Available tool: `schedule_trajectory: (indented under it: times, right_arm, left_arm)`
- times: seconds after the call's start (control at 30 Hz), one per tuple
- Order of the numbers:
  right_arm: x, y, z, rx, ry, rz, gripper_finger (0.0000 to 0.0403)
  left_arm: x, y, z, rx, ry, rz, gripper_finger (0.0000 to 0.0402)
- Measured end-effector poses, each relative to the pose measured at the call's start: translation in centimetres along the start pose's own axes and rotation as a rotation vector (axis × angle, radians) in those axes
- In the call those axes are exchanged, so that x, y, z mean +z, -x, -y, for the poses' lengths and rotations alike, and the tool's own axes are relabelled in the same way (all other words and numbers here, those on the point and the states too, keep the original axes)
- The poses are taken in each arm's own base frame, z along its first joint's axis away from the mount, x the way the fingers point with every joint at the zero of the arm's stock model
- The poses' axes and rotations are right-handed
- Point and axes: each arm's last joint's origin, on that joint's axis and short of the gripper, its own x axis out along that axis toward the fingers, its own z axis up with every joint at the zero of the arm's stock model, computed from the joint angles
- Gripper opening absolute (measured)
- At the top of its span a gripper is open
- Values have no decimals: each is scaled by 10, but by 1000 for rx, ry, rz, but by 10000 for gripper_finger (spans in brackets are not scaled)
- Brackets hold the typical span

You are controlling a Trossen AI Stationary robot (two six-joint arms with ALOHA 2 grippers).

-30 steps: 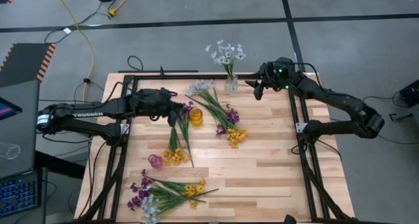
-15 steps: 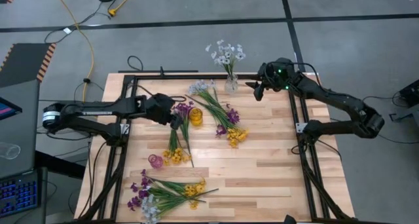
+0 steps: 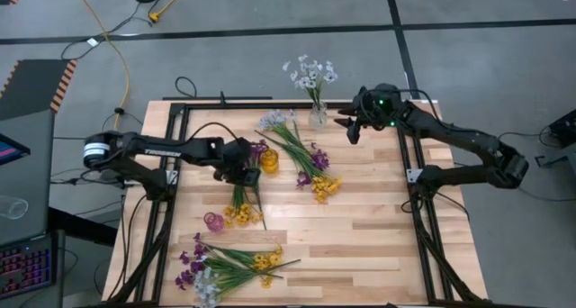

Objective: Sort flowers into vase by color
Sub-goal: Put the top left violet flowers into the violet vase

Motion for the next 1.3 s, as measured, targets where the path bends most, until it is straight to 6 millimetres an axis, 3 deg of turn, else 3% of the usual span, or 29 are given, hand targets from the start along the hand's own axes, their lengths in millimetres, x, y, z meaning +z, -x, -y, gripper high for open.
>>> schedule_trajectory:
  times: [0.47, 0.87, 1.3]
  right_arm:
    - [1, -4, -19, 69, 35, -2, 191]
    - [1, -6, -35, 131, 62, -18, 191]
    - [0, -7, -48, 178, 85, -27, 192]
  left_arm:
    - [10, -38, -7, 51, 66, -27, 174]
    - [12, -43, -8, 65, 111, -16, 171]
    - [11, -44, -10, 92, 131, -16, 78]
